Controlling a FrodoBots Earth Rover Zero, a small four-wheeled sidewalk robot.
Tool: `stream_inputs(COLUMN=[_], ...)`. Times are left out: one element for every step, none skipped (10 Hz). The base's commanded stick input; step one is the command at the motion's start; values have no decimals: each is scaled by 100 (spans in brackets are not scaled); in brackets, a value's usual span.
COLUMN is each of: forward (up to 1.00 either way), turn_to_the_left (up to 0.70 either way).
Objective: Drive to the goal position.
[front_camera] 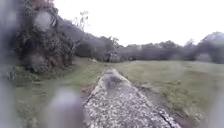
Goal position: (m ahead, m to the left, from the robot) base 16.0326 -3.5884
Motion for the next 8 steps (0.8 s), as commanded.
stream_inputs(forward=[85,85,85,85,85,85,85,85], turn_to_the_left=[0,0,0,0,0,0,0,0])
